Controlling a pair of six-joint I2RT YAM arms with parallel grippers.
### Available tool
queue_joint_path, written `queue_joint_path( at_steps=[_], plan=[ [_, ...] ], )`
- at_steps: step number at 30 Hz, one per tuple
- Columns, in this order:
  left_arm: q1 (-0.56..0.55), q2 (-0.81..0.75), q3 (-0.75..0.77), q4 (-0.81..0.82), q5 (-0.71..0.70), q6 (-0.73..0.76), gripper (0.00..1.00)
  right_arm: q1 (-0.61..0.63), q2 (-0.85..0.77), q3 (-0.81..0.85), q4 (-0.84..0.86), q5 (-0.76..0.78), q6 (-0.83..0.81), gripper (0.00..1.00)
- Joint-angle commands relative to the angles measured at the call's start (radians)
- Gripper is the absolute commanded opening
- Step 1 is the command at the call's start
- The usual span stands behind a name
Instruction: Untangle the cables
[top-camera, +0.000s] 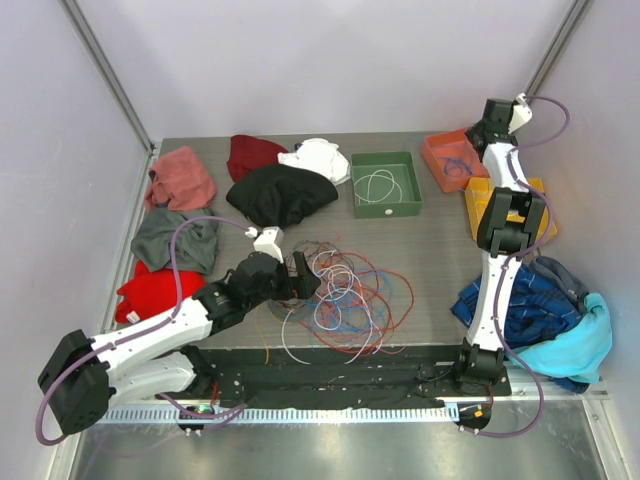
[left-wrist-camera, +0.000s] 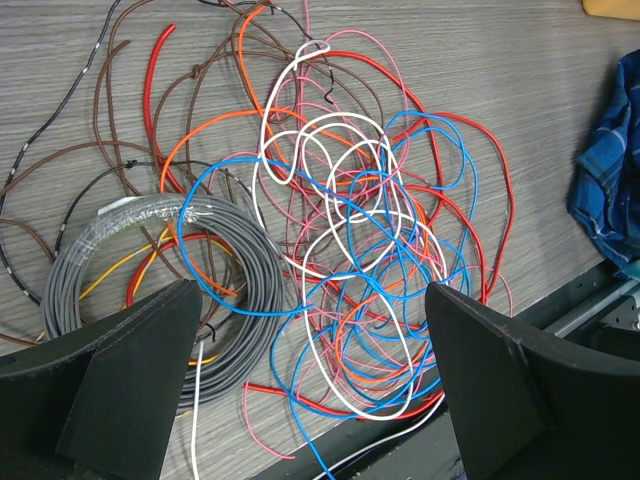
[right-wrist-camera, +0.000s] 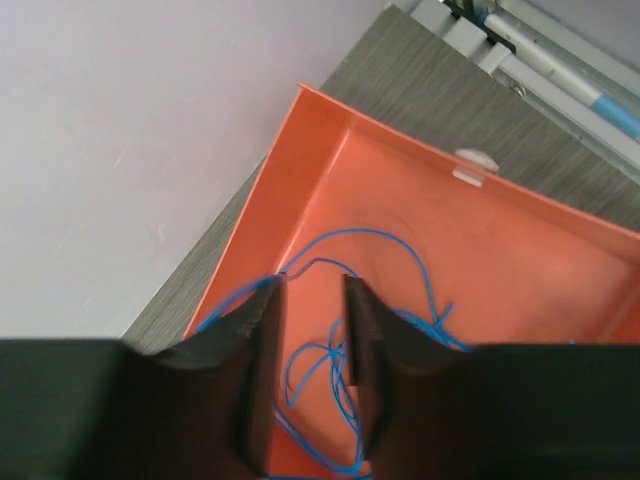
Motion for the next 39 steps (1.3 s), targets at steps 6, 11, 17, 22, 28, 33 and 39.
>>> queue_joint_path(
  at_steps=[6, 11, 17, 22, 28, 33, 39],
  plan=[
    [0.001, -0.045, 0.018, 0.035, 0.033, -0.016, 1.0, 0.051, -0.109, 0.056, -0.17, 0.145, -0.094, 0.66],
    [0.001, -0.066, 0.009, 0.035, 0.042, -0.025, 1.0, 0.056, -0.132, 0.064, -0.285, 0.248, -0.095, 0.67],
    [0.001, -0.077, 0.006, 0.036, 0.054, -0.032, 1.0, 0.056, -0.221, -0.01, -0.3, 0.375, -0.104, 0.67],
    [0.0, -0.085, 0.002, 0.041, 0.063, -0.041, 1.0, 0.048, -0.319, -0.071, -0.268, 0.388, -0.083, 0.68],
    [-0.002, -0.111, -0.014, 0.05, 0.062, -0.045, 1.0, 0.048, -0.402, -0.155, -0.214, 0.282, -0.037, 0.68],
    [-0.002, -0.122, -0.023, 0.059, 0.066, -0.05, 1.0, 0.056, -0.5, -0.294, -0.199, 0.146, -0.011, 0.67],
    [-0.003, -0.123, -0.031, 0.067, 0.071, -0.056, 1.0, 0.065, -0.833, -0.832, 0.087, -0.058, 0.101, 0.66]
  ],
)
